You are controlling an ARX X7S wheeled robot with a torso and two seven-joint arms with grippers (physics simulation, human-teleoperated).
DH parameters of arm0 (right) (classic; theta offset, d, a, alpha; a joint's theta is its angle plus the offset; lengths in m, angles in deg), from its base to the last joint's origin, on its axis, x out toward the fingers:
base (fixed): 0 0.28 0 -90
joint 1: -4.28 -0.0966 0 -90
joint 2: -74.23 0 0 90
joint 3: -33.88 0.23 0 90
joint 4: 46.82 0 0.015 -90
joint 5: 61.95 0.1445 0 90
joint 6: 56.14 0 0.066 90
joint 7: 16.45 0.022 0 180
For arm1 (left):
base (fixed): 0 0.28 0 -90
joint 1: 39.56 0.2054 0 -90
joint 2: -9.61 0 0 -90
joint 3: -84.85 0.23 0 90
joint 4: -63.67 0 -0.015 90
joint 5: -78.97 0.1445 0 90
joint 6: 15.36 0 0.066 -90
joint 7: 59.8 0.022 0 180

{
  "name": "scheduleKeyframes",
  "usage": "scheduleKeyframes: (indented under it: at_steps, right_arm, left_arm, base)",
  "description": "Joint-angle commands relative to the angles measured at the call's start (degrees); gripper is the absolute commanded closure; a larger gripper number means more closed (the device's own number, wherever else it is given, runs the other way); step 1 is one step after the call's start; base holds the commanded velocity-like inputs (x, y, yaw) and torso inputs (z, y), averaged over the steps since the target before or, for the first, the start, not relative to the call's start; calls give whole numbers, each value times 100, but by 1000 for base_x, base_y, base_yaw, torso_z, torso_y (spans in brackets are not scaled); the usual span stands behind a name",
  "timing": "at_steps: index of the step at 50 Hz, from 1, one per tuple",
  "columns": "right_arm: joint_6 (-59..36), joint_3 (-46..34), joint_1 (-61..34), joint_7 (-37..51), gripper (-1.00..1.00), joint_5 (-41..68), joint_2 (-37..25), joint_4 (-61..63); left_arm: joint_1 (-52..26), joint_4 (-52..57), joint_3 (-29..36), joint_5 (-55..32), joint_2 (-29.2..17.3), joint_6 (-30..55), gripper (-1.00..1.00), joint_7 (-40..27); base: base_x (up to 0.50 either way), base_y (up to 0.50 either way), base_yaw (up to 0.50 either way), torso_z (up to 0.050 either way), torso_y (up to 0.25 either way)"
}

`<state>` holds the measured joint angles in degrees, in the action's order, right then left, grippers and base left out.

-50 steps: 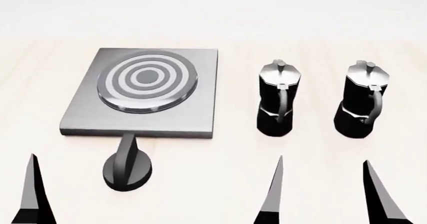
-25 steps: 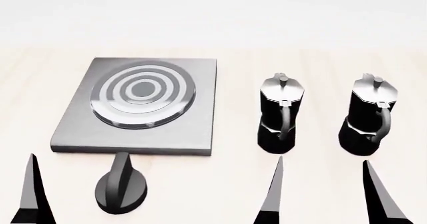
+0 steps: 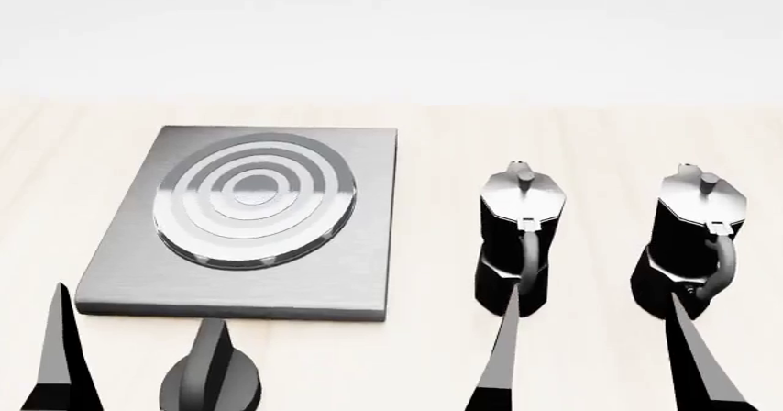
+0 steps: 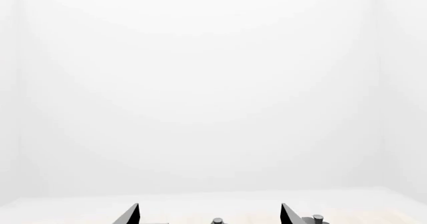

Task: Turn off the stove.

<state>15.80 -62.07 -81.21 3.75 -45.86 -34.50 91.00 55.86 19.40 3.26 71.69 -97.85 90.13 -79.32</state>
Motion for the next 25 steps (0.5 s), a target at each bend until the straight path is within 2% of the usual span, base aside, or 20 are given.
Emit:
scheduleKeyframes:
  at_steps: [1, 10, 25]
  right_arm:
    - [-5, -20, -6, 38, -100, 35, -33, 9]
    - [3, -41, -7, 65, -100, 53, -57, 15]
    - [52, -104, 4, 80, -100, 56, -102, -2]
  left_arm:
    - [0, 7, 30, -13, -33, 3, -100, -40]
    - [-6, -7, 54, -24, -51, 1, -100, -70]
    - [-21, -41, 83, -48, -93, -9, -100, -107]
  base:
    - [148, 0, 0, 0, 0]
    - [143, 0, 0, 0, 0]
    - [0, 0, 0, 0, 0]
